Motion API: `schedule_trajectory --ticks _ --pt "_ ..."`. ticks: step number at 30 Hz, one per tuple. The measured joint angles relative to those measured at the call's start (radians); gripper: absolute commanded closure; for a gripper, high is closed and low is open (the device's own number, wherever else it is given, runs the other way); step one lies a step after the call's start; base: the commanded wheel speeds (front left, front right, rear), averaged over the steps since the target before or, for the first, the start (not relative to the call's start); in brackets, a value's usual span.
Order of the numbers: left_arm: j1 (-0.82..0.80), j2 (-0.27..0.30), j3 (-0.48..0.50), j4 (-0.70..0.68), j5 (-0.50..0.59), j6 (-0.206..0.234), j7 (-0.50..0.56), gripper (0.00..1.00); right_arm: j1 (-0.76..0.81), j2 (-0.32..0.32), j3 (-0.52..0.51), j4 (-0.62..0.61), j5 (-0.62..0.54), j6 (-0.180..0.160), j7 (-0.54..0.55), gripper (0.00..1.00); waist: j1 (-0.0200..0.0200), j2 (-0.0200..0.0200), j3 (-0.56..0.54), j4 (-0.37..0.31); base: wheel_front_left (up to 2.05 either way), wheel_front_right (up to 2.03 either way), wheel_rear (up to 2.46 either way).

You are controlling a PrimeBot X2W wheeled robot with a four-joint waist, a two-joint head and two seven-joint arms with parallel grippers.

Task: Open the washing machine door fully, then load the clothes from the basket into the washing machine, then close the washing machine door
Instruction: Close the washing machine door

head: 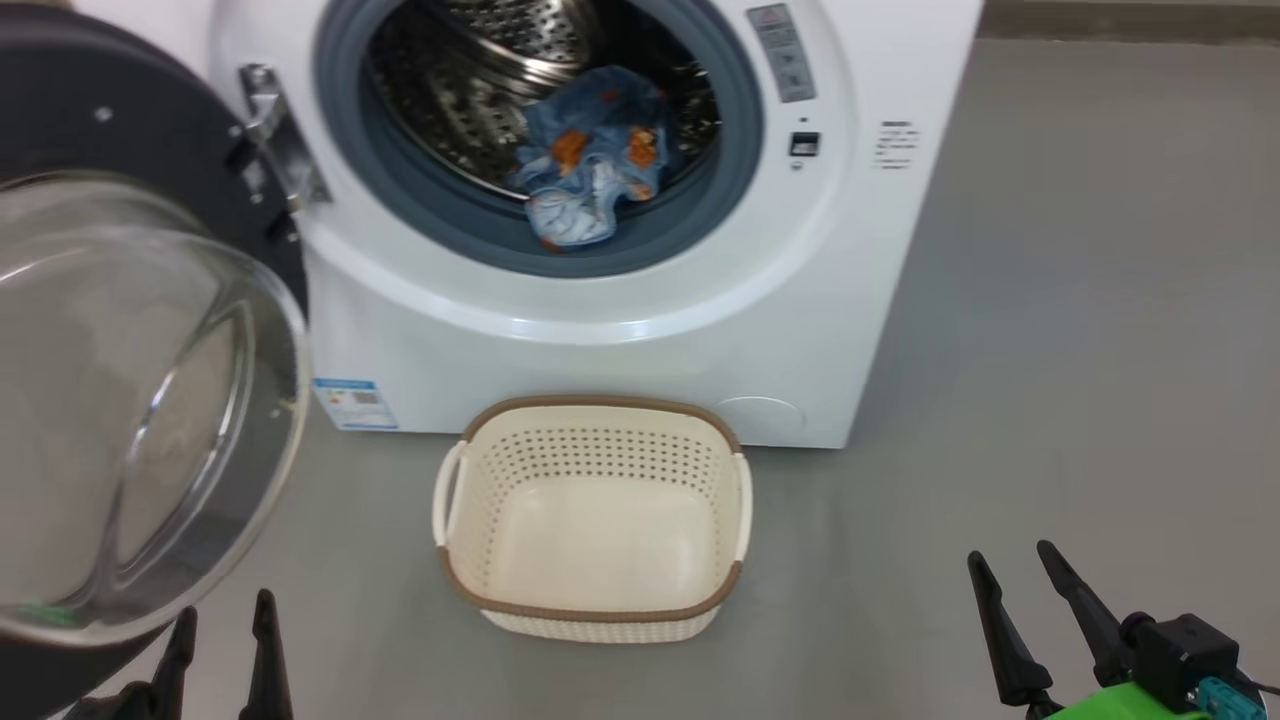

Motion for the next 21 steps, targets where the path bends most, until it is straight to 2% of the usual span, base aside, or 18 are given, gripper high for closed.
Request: schedule_trajectory --ticks 13,21 --pt "0.019 -0.006 0.007 -0.024 -0.026 0.003 0.0 0.0 -0.036 -0.021 0.043 0.012 0.0 0.0 0.0 0.0 0.0 0.0 0.002 0.198 0.0 0.0 0.0" --pt "0.057 -0.006 0.003 -0.033 -0.055 0.034 0.0 0.0 -0.036 -0.02 0.062 0.021 0.005 0.0 0.0 0.0 0.0 0.0 -0.005 0.321 0.0 0.0 0.0"
